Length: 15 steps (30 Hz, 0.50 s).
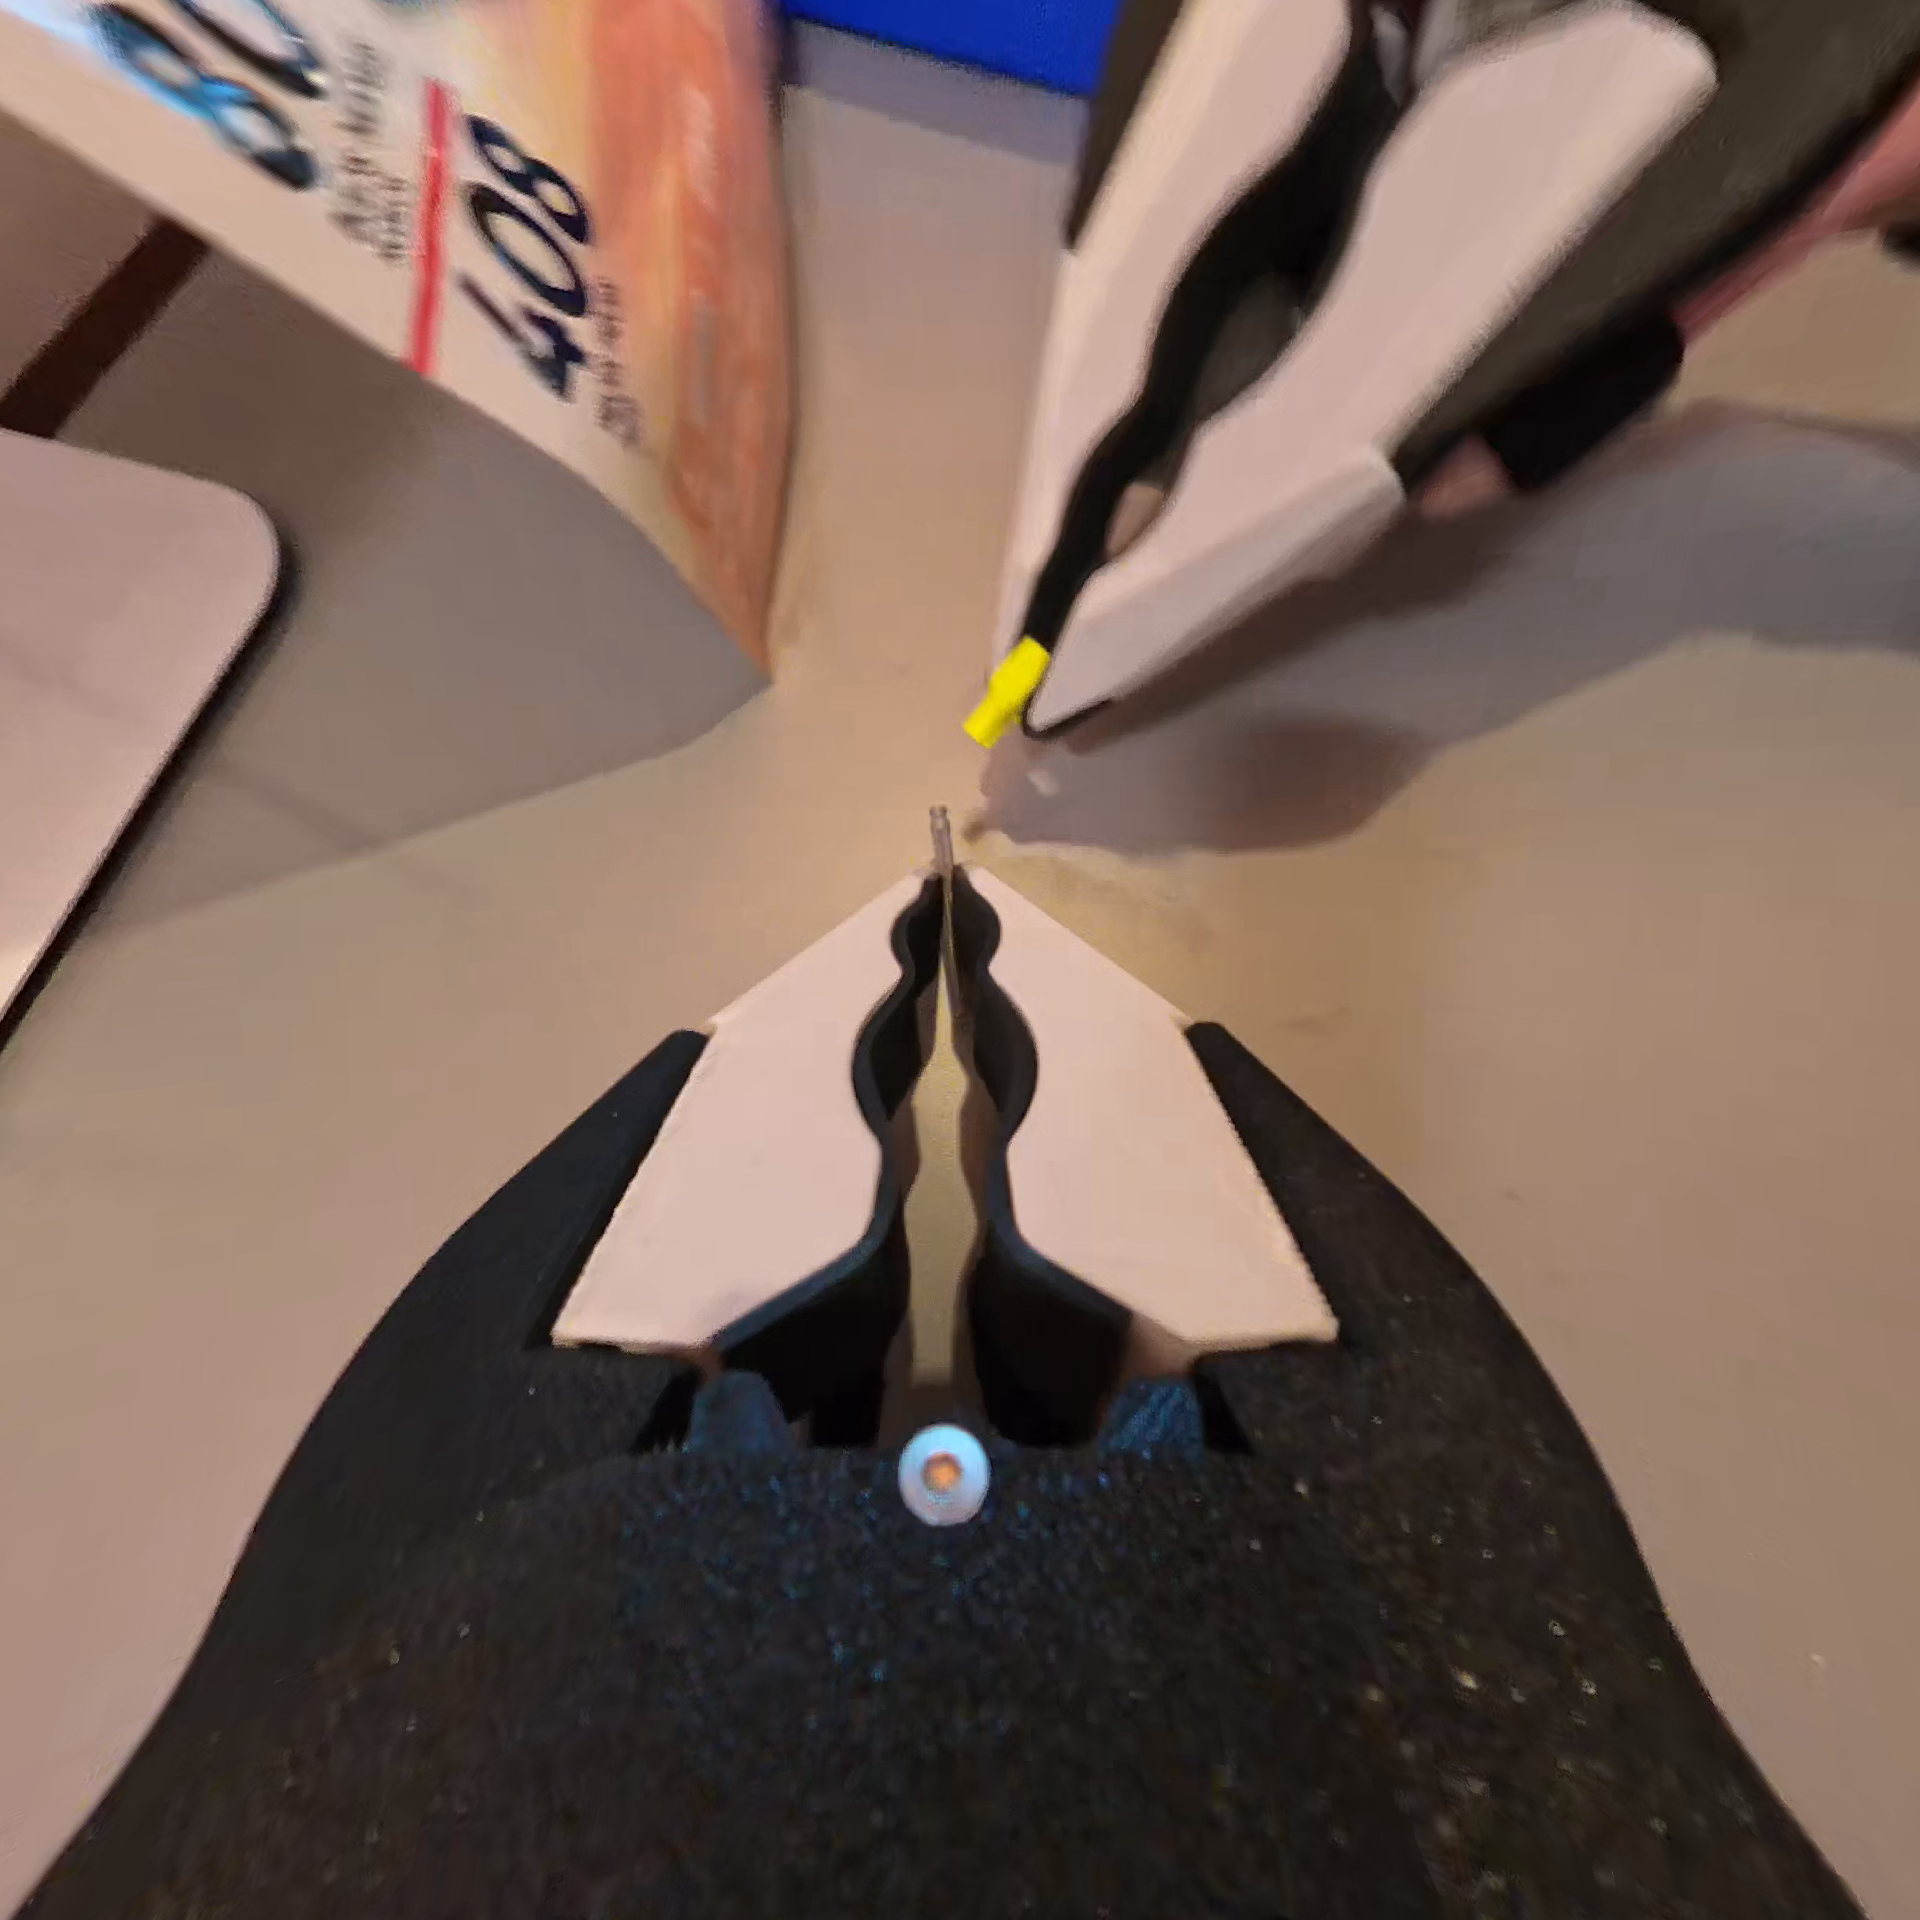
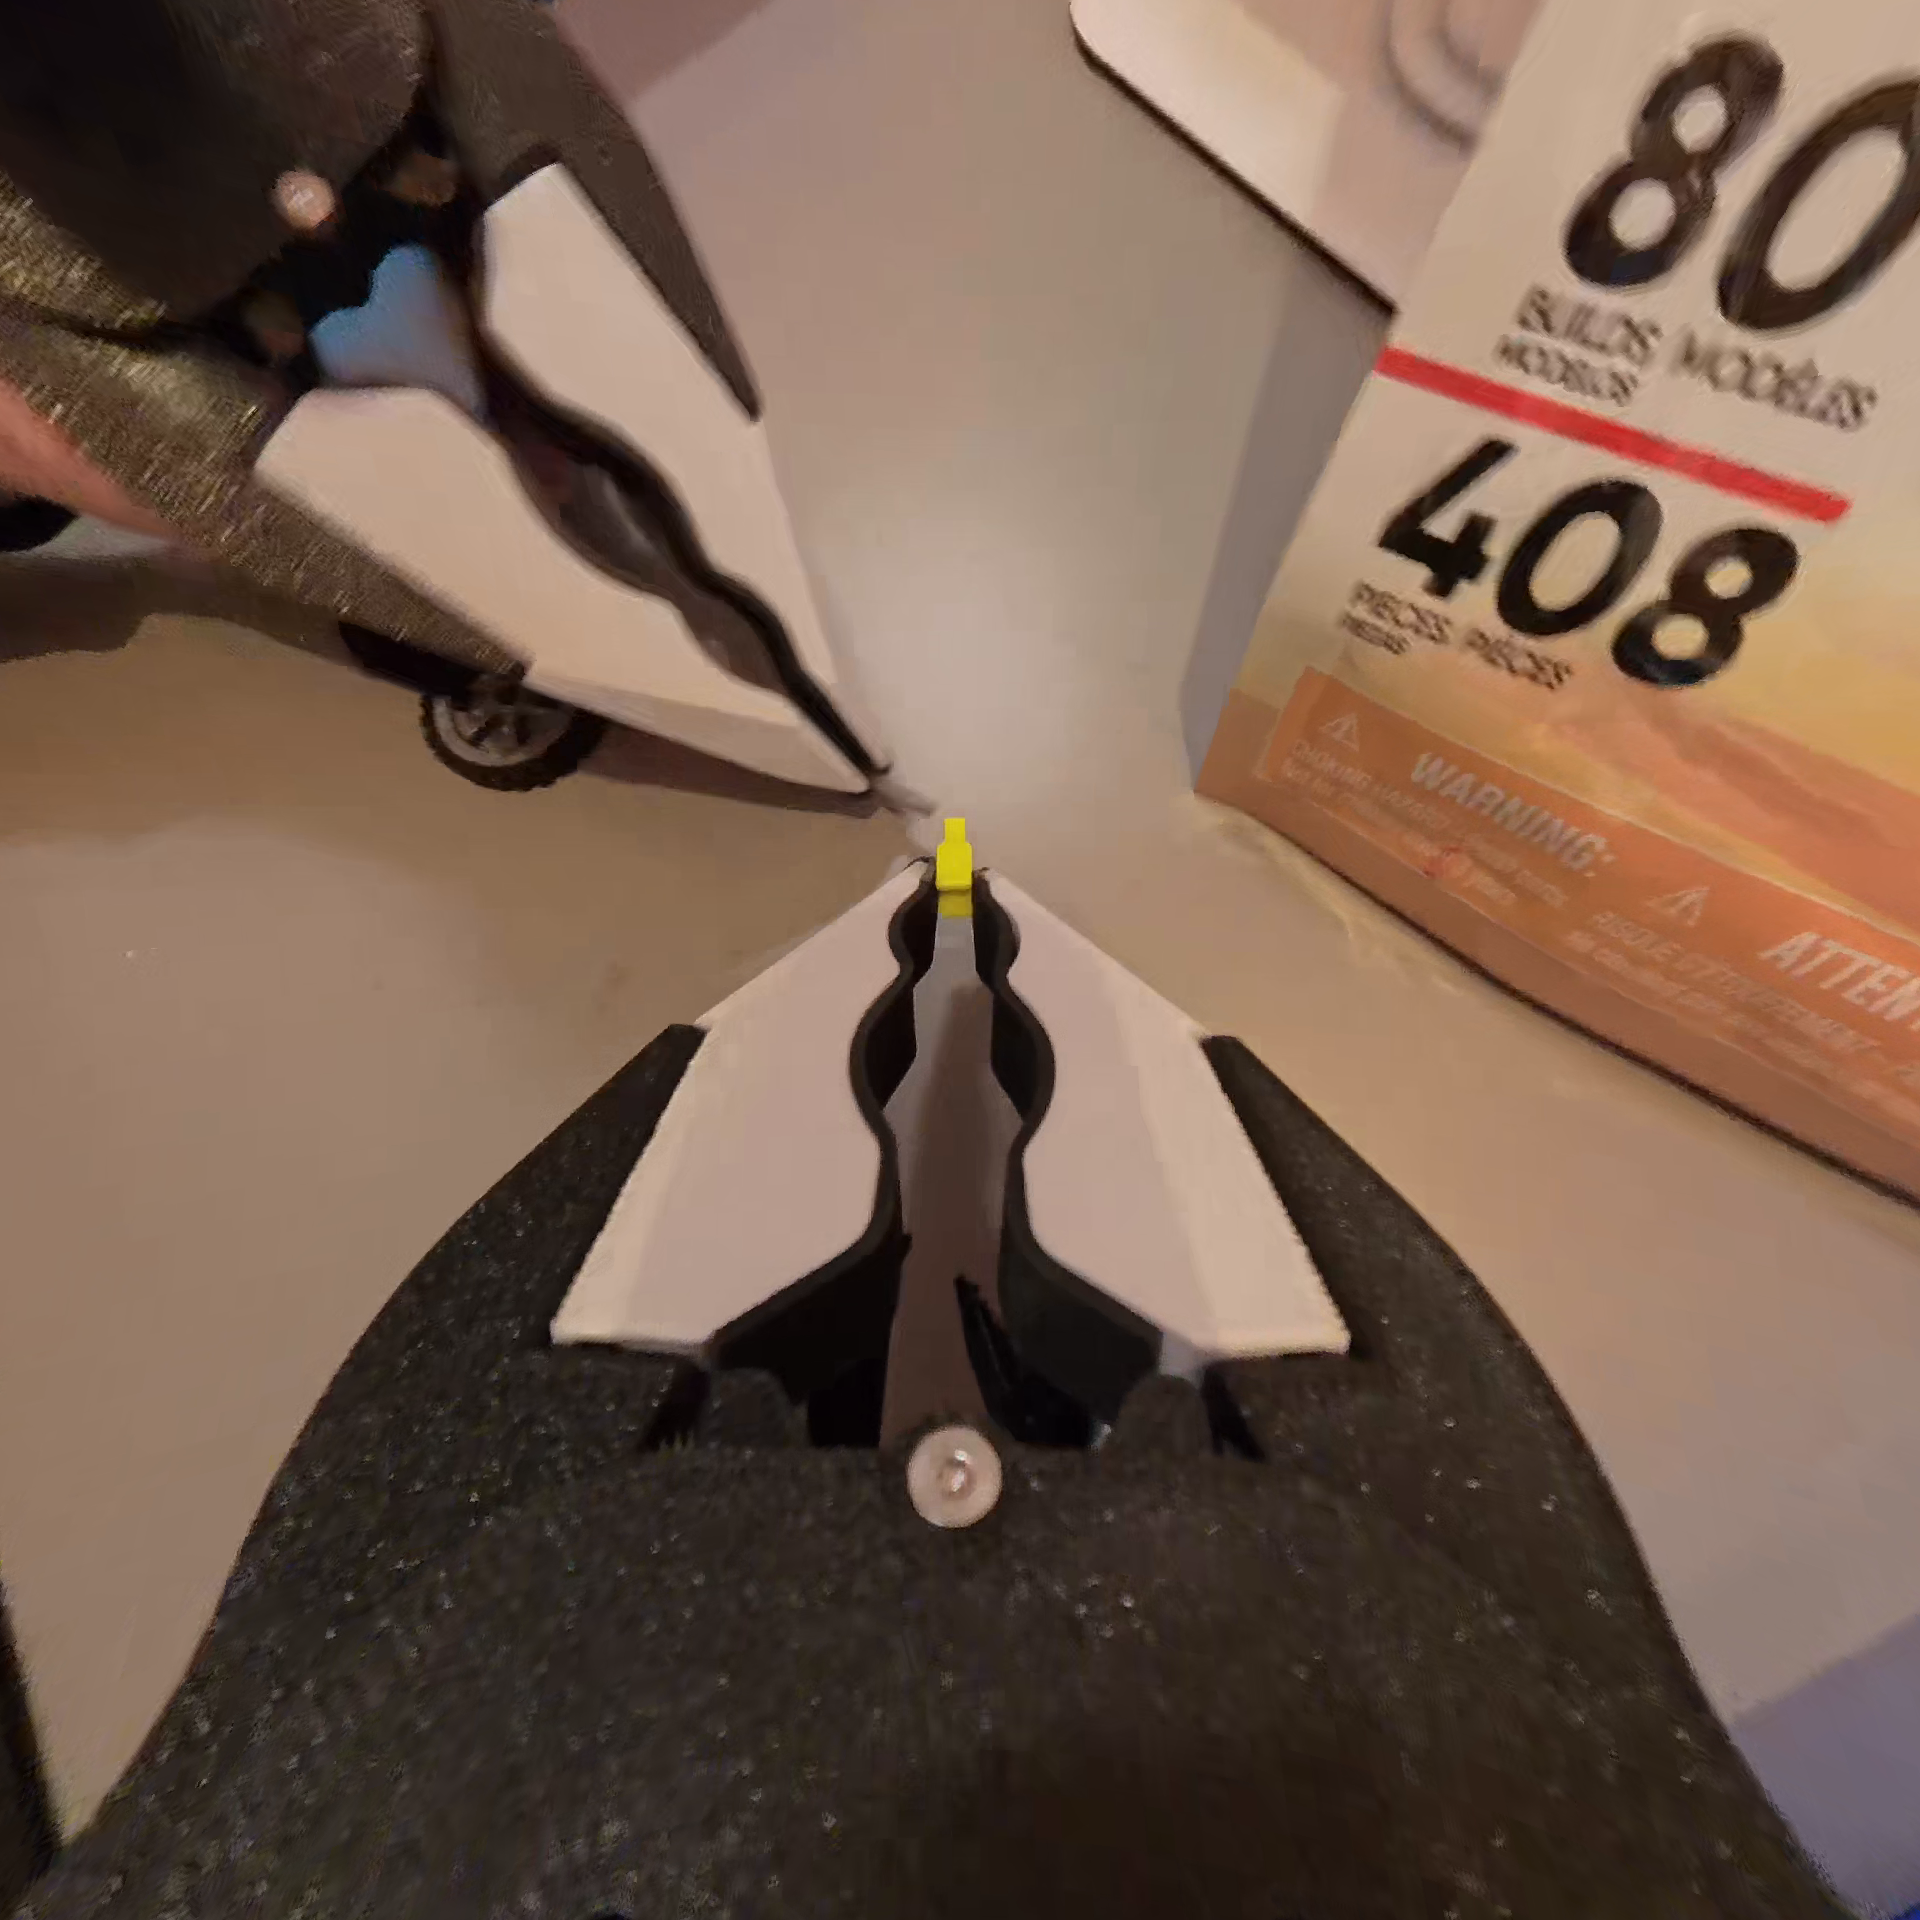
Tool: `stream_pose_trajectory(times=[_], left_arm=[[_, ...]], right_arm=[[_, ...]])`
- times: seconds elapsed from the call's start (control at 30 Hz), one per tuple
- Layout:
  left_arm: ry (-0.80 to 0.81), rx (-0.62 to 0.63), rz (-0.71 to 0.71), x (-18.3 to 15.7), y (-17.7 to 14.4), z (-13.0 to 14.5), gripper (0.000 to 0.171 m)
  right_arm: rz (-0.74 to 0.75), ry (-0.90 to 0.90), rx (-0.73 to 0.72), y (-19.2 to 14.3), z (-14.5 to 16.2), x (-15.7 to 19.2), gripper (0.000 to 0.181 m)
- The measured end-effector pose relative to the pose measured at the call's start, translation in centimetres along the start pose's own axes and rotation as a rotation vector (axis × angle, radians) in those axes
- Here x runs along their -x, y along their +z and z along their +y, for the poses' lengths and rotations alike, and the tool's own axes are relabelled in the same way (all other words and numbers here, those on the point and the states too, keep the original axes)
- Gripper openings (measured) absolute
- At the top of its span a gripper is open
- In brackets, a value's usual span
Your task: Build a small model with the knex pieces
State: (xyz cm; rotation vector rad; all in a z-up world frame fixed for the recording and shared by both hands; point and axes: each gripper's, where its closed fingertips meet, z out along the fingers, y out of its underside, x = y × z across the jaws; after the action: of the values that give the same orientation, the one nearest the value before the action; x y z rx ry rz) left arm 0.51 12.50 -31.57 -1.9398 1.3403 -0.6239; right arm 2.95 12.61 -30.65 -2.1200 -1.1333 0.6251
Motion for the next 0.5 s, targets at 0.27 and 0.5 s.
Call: stream_pose_trajectory(times=[0.27, 0.5], left_arm=[[-0.120, -0.099, 0.007, 1.4, -0.7, -0.9, 0.000], [-0.143, -0.112, 0.003, 1.6, -0.8, -1.1, 0.000]], right_arm=[[0.074, 0.009, -0.129, 1.6, -1.7, -0.6, 0.006], [0.075, 0.035, -0.156, 1.8, -2.0, -0.7, 0.006]])
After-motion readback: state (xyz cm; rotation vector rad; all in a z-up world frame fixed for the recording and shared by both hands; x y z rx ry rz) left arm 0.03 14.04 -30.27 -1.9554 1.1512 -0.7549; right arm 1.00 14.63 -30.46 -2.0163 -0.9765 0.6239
